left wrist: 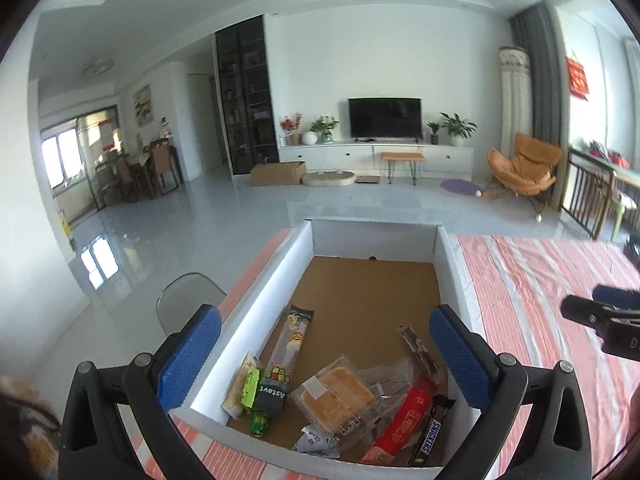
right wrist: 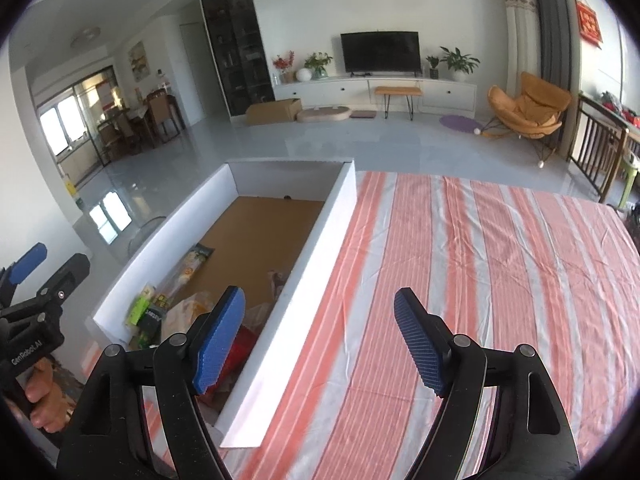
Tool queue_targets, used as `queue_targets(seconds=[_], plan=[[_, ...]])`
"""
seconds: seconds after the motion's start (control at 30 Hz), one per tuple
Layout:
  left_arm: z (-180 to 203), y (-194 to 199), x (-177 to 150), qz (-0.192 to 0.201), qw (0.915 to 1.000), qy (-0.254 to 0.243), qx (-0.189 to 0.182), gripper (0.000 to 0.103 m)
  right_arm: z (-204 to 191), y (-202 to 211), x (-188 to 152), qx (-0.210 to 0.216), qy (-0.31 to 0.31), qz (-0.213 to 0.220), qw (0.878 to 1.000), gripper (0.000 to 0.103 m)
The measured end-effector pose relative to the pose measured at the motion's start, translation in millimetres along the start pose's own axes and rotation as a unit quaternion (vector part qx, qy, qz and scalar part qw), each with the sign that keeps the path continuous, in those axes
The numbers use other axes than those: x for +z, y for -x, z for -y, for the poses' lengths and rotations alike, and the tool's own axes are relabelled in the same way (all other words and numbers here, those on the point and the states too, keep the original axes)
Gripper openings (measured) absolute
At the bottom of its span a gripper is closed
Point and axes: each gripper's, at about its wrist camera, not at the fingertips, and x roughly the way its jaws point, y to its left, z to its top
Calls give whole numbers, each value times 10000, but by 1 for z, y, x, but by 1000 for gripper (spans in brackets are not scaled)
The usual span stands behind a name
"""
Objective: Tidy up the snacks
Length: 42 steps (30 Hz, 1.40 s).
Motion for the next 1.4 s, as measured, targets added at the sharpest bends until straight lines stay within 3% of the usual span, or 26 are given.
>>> queue_targets(seconds=[0.27,0.43,1.13,1.4], plan=[[-13,-11,-11,-550,9981,-11,279,103,-21,-10,-15,205,154,-307,9992,80],[-5,-14,-22,-569,9966,-291,518,103,-33,-21,-23,129,412,-462,9980,80],[-1,-19,-28,-933,9944,-400,298,103,-61,-22,-32,116,644,-643,9958,80],[-8,-17,-30,-1016,9946,-230,7,103,-69,-24,-34,-15,712,-717,9949,80]])
